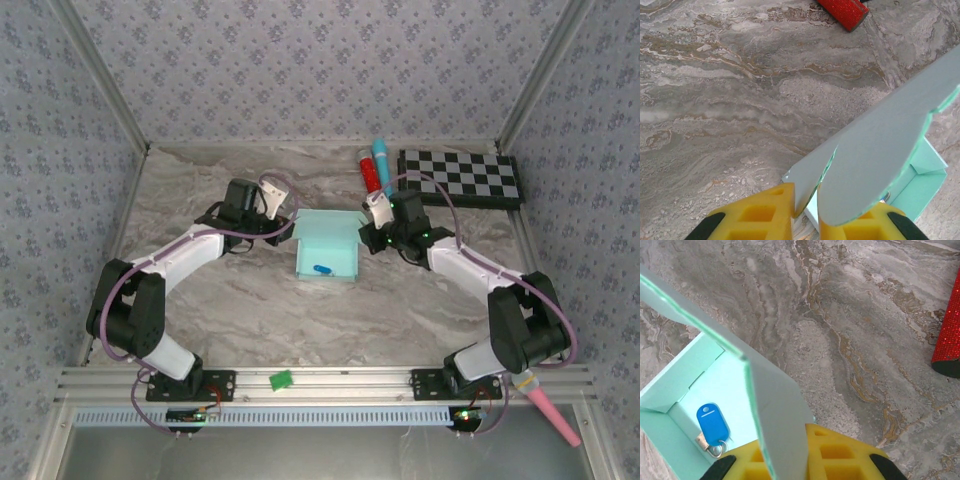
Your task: Fold the paper box
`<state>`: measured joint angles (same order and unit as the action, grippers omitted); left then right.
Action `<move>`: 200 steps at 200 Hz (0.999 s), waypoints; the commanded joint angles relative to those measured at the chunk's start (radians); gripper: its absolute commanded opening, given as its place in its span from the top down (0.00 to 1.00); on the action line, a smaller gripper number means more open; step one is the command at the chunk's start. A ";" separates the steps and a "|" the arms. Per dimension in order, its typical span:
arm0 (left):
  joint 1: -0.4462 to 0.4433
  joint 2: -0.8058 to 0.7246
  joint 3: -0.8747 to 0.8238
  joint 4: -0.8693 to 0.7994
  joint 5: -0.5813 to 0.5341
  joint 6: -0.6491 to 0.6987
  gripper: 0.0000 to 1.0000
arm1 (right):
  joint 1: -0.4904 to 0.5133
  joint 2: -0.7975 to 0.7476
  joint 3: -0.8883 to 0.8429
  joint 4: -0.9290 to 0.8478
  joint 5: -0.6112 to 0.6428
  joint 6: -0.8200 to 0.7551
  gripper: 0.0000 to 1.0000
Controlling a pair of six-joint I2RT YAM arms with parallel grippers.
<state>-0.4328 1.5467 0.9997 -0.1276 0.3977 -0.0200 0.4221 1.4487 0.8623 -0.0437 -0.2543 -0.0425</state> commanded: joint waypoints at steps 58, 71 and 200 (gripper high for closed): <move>-0.036 -0.043 -0.040 0.056 -0.050 -0.074 0.80 | 0.063 -0.026 -0.046 0.101 0.170 0.091 0.92; -0.038 -0.048 -0.047 0.067 -0.061 -0.086 0.80 | 0.069 -0.029 -0.050 0.110 0.190 0.095 0.93; -0.058 -0.052 -0.078 0.200 -0.172 -0.195 0.92 | 0.148 -0.017 -0.130 0.388 0.416 0.203 0.98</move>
<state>-0.4850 1.5158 0.9264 0.0135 0.2626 -0.1642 0.5667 1.4265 0.7380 0.2428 0.0708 0.1158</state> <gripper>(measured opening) 0.079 0.056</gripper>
